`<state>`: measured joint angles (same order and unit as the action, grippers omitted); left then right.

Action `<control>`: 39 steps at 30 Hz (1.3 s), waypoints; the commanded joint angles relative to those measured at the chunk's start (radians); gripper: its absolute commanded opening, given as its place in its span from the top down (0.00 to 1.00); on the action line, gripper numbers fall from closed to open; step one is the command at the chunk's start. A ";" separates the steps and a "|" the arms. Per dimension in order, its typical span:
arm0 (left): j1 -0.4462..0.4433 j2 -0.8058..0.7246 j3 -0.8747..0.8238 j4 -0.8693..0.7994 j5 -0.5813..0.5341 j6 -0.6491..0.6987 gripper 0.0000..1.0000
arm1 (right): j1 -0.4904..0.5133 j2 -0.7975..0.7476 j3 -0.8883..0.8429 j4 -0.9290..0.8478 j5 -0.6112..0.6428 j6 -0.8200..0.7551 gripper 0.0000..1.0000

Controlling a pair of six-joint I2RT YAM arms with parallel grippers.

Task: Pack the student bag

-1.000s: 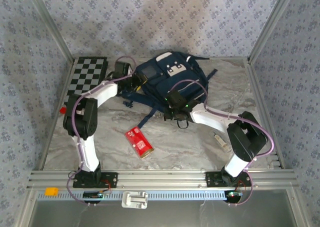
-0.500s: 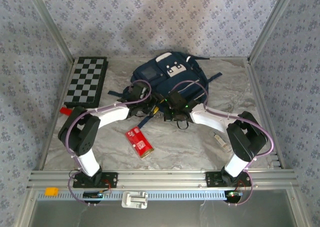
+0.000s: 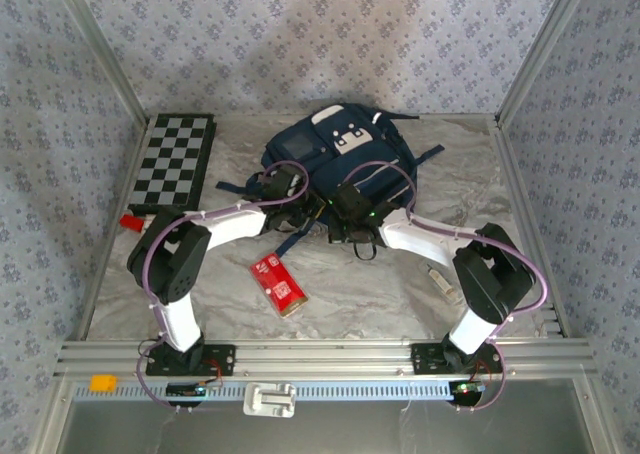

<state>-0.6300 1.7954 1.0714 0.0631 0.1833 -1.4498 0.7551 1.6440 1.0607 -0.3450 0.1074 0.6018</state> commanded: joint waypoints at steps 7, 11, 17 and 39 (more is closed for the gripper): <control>0.159 -0.080 0.076 -0.143 -0.030 0.234 1.00 | -0.065 -0.168 -0.071 -0.209 0.037 -0.023 1.00; 0.221 -0.069 0.099 -0.140 0.012 0.292 1.00 | -0.096 -0.186 -0.074 -0.245 0.071 -0.069 1.00; 0.273 0.008 0.219 -0.200 0.065 0.388 1.00 | -0.030 -0.117 0.007 -0.152 -0.055 -0.112 1.00; 0.347 -0.042 0.268 -0.295 0.191 0.459 0.58 | -0.004 0.065 0.238 -0.142 -0.147 -0.082 1.00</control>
<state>-0.2733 1.8561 1.3964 -0.2783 0.3511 -0.9253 0.7418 1.7164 1.2739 -0.4732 -0.0158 0.5228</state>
